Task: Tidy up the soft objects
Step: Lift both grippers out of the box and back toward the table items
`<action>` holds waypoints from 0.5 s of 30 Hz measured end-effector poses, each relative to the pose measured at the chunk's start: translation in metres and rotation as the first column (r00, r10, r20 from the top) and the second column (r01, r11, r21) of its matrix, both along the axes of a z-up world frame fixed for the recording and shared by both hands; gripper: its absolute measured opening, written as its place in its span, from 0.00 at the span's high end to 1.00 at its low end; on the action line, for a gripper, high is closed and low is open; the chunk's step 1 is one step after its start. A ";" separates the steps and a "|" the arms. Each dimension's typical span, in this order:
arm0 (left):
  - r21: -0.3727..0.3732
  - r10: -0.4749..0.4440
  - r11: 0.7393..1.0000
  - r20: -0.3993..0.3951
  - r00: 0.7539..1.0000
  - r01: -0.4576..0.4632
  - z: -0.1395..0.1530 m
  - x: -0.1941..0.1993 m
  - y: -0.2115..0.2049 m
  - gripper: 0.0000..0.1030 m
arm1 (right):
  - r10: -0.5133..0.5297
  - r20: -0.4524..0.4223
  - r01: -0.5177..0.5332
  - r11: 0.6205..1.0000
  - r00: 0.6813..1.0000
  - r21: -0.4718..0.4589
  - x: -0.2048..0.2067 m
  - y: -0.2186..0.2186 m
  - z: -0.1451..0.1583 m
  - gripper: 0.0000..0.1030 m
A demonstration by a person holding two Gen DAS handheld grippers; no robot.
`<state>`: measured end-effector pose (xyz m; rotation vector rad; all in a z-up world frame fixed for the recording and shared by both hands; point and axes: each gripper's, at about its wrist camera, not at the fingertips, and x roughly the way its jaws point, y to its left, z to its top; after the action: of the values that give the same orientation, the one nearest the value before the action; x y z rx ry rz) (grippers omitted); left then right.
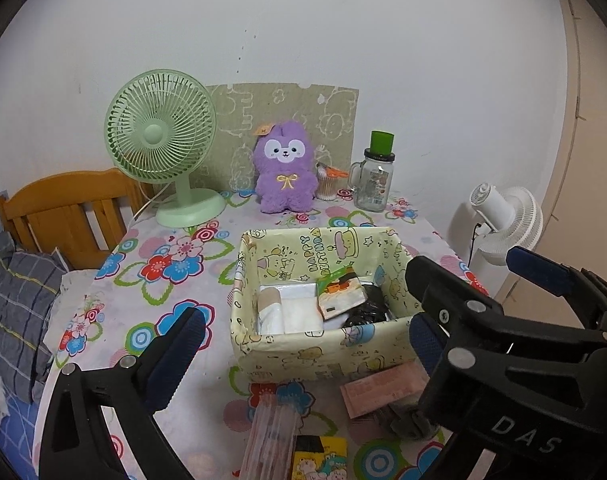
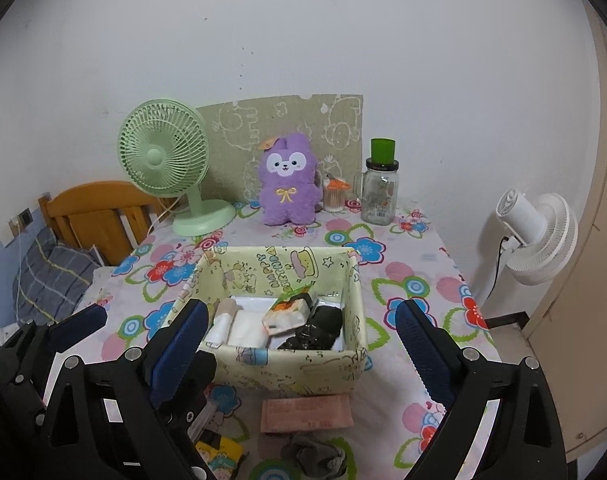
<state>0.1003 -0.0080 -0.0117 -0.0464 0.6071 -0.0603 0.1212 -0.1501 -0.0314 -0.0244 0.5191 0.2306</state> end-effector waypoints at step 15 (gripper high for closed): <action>0.002 0.002 1.000 0.019 1.000 -0.002 -0.002 -0.030 0.000 0.00 | 0.003 0.016 -0.003 1.000 1.000 0.013 -0.032 -0.003 -0.004 0.07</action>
<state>0.0704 -0.0084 -0.0134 -0.0441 0.5885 -0.0579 0.0895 -0.1534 -0.0354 -0.0143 0.5012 0.2366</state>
